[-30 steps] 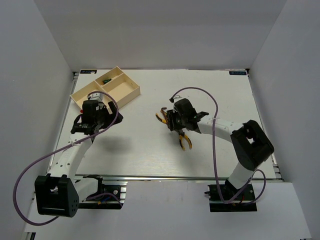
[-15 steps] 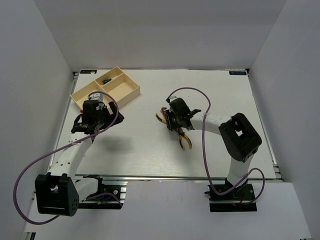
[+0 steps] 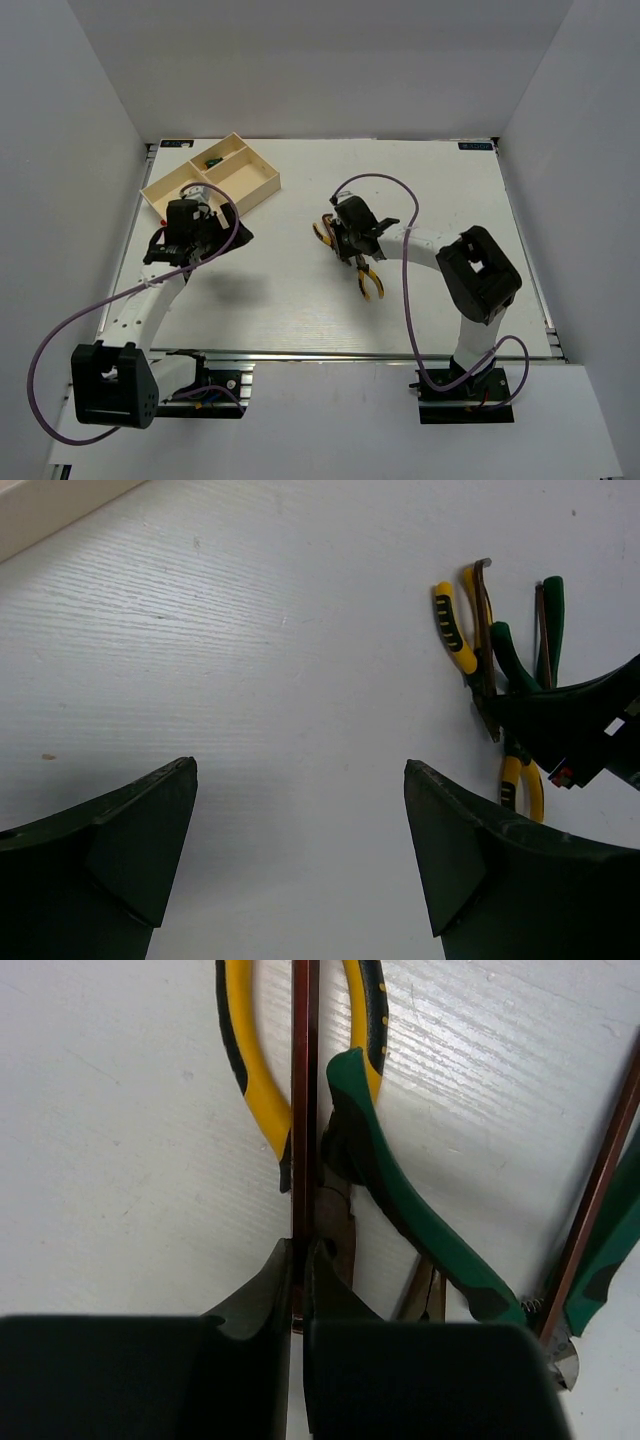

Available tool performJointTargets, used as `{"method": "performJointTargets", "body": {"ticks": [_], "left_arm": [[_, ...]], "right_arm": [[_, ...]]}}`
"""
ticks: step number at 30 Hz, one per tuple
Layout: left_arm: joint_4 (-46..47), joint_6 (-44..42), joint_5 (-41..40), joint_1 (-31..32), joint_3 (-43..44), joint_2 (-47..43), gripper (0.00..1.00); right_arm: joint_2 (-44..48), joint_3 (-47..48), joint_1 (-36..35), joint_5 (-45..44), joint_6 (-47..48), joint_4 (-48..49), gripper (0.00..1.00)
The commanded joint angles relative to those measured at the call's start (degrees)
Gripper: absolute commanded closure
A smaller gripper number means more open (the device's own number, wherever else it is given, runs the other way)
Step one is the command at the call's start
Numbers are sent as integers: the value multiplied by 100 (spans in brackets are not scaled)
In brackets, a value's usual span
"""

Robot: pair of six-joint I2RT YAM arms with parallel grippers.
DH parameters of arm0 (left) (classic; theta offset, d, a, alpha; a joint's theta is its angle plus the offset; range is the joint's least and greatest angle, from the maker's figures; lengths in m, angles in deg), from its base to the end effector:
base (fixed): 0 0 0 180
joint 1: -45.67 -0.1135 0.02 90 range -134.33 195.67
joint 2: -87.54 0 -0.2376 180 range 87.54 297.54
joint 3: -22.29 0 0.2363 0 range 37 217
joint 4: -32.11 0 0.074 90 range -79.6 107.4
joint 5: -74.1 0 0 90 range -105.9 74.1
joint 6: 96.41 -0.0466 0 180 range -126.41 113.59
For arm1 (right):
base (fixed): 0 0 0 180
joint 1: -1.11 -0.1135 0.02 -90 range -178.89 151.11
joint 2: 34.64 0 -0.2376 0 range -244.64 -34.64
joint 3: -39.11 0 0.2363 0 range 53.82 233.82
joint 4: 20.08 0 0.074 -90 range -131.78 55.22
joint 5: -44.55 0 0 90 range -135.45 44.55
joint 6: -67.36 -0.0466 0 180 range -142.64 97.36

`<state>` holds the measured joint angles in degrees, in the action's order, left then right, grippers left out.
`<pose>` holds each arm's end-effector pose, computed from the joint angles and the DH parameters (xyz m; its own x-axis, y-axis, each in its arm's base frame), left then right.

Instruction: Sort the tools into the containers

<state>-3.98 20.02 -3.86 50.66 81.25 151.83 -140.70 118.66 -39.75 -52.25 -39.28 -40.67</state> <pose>0.2401 -0.0307 0.2265 -0.6974 -0.3761 -0.6101 -0.0776 0.8859 -0.4574 0.2903 0.2438 0.1482 -0.6994 -0.2290 -0.6771 -0.4054 0.9073 0.1118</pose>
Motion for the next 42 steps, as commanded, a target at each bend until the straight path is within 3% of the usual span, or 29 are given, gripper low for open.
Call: {"method": "performJointTargets", "body": {"ticks": [1,10,15,33,42], "left_arm": [[214,81,448,-34,172,22,6],[538,599,1318,19,339,84,11],[1109,1038,1732,150,453,83,19],[1673,1566,951,1820,1376,1489,27],[1638,1558,441,2172,1683,1938,29]], "right_arm": [[541,-59,-71,-136,117,105,100],[1482,-147,-176,-14,284,123,100],[1790,-182,-273,188,241,114,100],[2485,-622,-669,470,82,457,100],[2652,-797,-739,531,100,519,100]]}}
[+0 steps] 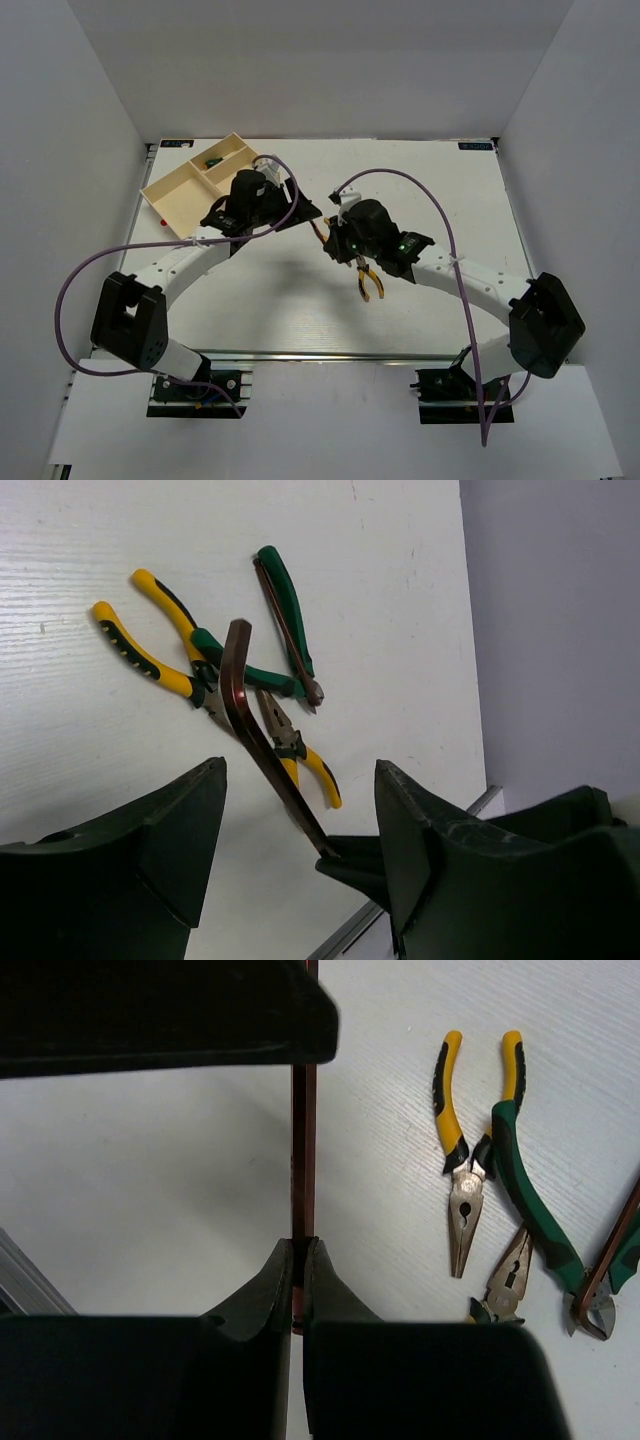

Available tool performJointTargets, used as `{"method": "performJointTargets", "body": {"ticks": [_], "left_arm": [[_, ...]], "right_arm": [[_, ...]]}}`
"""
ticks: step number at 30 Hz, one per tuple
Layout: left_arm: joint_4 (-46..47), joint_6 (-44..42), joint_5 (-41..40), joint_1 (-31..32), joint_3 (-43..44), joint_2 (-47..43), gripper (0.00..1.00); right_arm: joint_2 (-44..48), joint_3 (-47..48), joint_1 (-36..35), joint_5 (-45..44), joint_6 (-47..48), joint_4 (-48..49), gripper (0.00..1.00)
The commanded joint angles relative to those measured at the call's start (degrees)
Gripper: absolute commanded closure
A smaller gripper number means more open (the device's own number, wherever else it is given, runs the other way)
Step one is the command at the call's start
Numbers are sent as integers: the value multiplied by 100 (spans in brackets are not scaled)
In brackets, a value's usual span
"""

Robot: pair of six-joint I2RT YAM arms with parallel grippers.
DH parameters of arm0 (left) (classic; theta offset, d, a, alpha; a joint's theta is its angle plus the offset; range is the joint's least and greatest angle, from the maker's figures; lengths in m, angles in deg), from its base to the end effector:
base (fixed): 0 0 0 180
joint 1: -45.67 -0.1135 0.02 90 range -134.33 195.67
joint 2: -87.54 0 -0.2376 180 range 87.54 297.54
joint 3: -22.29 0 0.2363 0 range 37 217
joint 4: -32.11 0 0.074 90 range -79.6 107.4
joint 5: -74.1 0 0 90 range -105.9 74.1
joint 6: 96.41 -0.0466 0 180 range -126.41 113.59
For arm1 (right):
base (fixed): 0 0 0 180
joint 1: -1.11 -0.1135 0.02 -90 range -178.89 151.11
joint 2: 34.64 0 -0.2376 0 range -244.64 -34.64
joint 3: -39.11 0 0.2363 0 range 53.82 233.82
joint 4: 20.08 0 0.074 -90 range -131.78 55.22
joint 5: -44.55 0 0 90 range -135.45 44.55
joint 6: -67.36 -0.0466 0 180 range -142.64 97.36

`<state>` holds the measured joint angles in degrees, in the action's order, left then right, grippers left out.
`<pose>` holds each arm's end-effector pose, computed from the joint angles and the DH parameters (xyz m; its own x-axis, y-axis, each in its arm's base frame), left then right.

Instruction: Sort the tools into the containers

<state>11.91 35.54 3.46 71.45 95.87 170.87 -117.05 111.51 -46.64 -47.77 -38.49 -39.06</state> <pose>0.2882 -0.1563 0.2506 -0.7815 -0.3229 -0.5338 0.1970 0.6841 -0.7023 0.2211 0.2406 0.2495 -0.5090 -0.1545 -0.8468 -0.5996 0.7695 0.2200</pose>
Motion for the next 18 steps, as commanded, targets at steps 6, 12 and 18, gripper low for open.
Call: {"method": "performJointTargets", "body": {"ticks": [6,12,18], "left_arm": [[101,23,-362,260,300,332,47],[286,94,-274,314,283,447,100],[102,-55,-467,314,379,386,100]], "right_arm": [[401,-179,-94,92,4,533,100],[507,-355,-86,83,-23,603,100],[656,-486,-86,-4,-75,629,83]]}}
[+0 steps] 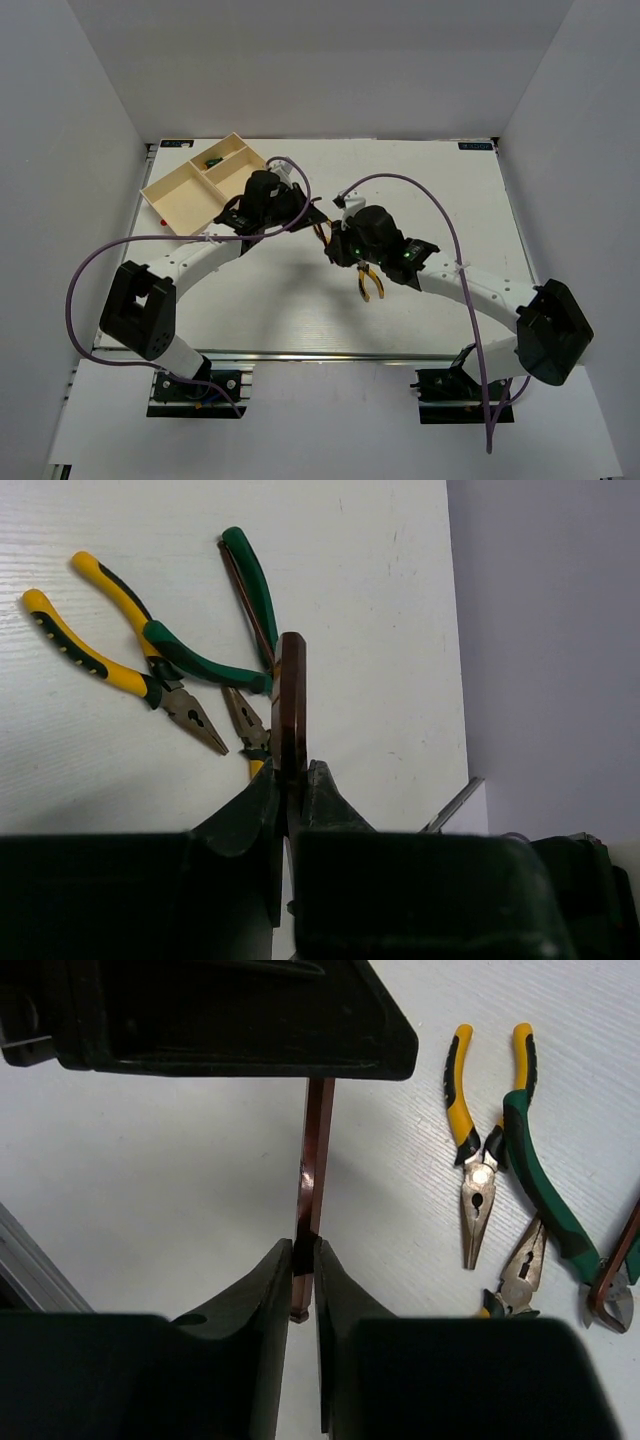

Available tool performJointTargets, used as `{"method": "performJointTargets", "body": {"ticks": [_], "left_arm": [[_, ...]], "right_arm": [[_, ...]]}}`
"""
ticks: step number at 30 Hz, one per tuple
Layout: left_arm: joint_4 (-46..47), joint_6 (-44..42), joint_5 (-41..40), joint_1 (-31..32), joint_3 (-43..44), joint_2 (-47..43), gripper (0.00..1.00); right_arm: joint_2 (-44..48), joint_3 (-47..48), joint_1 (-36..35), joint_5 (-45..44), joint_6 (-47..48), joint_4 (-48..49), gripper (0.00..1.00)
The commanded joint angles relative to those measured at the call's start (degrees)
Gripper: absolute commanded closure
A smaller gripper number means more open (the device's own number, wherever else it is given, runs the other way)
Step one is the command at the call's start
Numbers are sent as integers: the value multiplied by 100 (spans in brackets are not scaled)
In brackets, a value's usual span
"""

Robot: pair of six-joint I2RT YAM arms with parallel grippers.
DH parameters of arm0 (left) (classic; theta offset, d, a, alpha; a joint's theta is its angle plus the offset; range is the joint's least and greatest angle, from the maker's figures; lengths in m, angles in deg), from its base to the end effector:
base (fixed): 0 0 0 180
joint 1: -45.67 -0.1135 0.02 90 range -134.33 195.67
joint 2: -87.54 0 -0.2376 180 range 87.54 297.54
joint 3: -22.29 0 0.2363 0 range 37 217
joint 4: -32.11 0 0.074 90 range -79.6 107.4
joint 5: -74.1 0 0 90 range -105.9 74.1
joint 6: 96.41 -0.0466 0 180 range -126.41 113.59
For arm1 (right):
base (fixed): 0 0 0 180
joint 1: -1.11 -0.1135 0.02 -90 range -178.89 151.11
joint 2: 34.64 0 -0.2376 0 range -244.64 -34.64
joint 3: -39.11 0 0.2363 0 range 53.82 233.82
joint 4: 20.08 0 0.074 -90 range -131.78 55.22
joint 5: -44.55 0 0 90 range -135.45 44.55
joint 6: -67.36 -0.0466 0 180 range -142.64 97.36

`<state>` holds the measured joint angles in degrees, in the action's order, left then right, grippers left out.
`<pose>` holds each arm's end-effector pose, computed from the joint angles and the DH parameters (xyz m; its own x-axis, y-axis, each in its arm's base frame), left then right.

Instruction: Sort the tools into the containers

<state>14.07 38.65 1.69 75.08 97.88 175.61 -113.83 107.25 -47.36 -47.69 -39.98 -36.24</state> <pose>0.2934 -0.1815 0.2398 -0.8044 -0.3212 -0.4999 0.1777 0.6728 -0.7182 0.2099 0.2343 0.2465 -0.5055 -0.1215 -0.8542 -0.6017 0.7593 0.2480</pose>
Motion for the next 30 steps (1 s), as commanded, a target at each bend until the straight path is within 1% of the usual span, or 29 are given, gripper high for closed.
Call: {"method": "performJointTargets", "body": {"ticks": [1,2,3,5,6,8,9,12,15,16,19,25,26,30], "left_arm": [[-176,-418,-360,-49,178,-123,100],[-203,-445,-448,-110,178,-193,100],[-229,-471,-440,-111,170,-229,100],[-334,-550,-588,-181,178,-308,100],[-483,-690,-694,-181,222,-334,100],[-624,-796,-844,-181,292,-370,100],[-651,-823,-888,-181,336,-396,100],[-774,-928,-993,-181,415,-396,100],[-967,-1025,-1178,-234,486,-379,100],[-994,-1095,-1291,-234,538,-387,100],[-1107,-1218,-1538,-295,617,-379,100],[-1310,-1350,-1671,-585,890,-221,100],[-1328,-1377,-1897,-585,951,-186,100],[-1477,-1596,-2075,-822,1285,25,100]], "right_arm": [[387,-87,-14,-48,65,356,81],[414,-104,-5,-57,73,348,77],[449,-148,13,-57,73,330,70],[546,-192,21,-136,65,295,65],[598,-245,13,-215,73,251,57],[747,-333,13,-329,91,233,46],[800,-385,21,-399,82,225,37],[1055,-588,30,-672,126,189,26],[1284,-772,39,-979,205,154,21],[1415,-886,39,-1137,231,-20,20],[1731,-1132,74,-1375,249,-74,16],[2363,-1721,145,-1376,126,-144,14],[2435,-1774,153,-1367,109,-179,14],[2865,-2011,188,-1437,91,-338,13]]}}
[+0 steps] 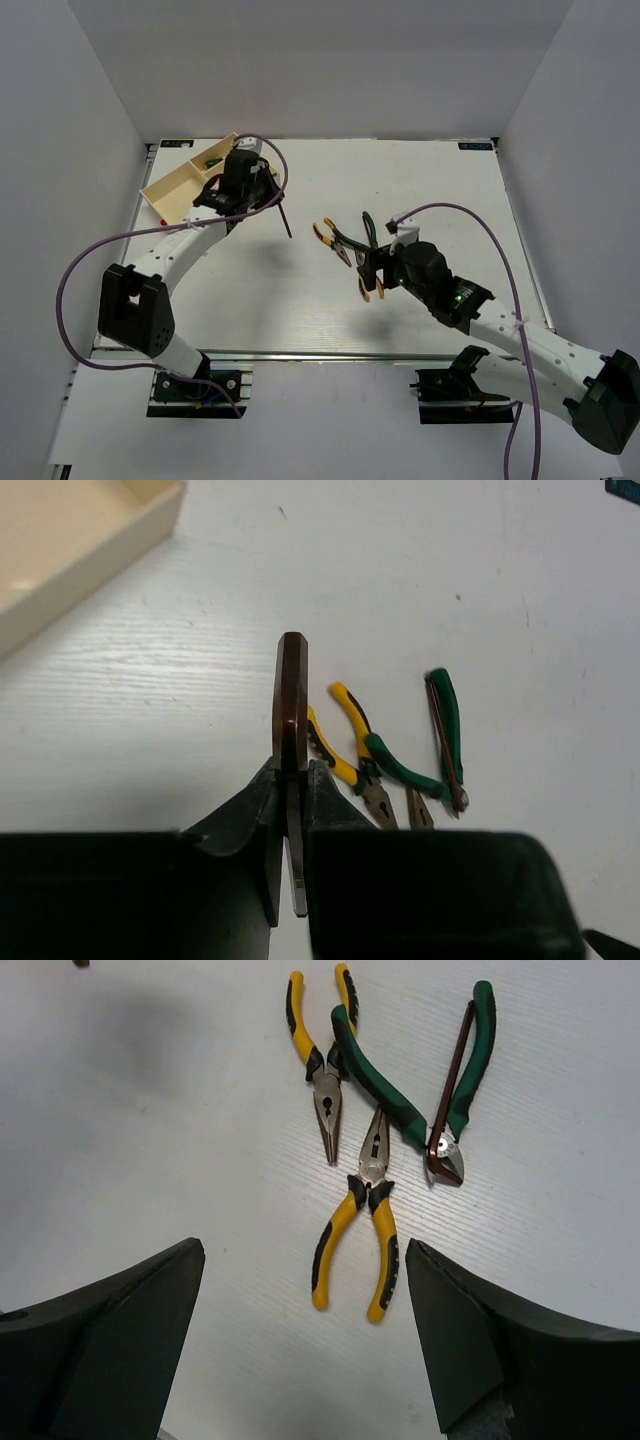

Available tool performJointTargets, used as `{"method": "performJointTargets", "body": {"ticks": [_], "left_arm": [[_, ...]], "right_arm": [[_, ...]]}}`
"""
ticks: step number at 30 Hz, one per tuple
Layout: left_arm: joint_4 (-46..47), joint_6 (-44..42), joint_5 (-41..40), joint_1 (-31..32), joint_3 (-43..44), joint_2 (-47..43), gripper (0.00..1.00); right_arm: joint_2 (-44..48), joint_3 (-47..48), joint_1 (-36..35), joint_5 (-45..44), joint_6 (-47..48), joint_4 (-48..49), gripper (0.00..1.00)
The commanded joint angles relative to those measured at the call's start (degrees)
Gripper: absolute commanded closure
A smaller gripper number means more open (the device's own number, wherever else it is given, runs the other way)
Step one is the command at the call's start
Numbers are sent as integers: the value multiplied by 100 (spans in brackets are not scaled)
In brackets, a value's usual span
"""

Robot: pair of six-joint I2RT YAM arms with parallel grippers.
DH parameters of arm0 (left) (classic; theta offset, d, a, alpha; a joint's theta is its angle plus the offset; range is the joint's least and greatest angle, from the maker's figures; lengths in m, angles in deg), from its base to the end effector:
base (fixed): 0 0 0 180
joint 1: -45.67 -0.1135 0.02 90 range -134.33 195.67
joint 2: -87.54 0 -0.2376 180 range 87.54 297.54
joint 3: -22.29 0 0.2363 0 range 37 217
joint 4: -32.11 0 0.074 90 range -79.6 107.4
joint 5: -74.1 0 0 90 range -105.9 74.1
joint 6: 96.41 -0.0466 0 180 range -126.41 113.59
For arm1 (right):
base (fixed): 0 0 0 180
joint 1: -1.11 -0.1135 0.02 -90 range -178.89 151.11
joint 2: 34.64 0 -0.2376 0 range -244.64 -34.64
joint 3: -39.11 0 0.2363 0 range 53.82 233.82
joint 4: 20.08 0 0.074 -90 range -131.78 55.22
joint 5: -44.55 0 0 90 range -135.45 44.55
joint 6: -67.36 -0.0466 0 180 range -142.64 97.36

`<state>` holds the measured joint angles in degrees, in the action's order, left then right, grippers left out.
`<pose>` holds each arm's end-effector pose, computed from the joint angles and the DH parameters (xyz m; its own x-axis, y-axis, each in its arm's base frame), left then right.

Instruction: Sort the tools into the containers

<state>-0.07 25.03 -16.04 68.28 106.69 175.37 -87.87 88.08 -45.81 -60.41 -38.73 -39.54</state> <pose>0.3185 -0.1325 0.2666 -0.6582 -0.2909 -0.6944 0.0461 0.9050 -0.4229 0.1607 0.1542 0.2384 -0.4148 -0.0516 -0.9084 -0.4468 0.8813 0.1540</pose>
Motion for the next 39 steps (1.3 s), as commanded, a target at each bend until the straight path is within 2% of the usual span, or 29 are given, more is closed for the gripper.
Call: {"method": "performJointTargets", "body": {"ticks": [1,12,28,33,39], "left_arm": [[-80,-305,-337,-221,483,85,100],[-300,-1077,-978,-696,1739,919,100],[157,-2791,-2253,-1039,3234,2509,100],[69,-2968,-2289,-1092,3507,2958,100],[-449,-3065,-2455,-1144,3894,3495,100]], "right_arm": [[417,-130,25,-165,-25,-43,13],[814,-394,68,-165,-16,-184,11],[762,-526,95,-174,36,-254,11],[727,-526,104,-218,45,-228,11],[648,-526,140,-244,37,-228,11]]}}
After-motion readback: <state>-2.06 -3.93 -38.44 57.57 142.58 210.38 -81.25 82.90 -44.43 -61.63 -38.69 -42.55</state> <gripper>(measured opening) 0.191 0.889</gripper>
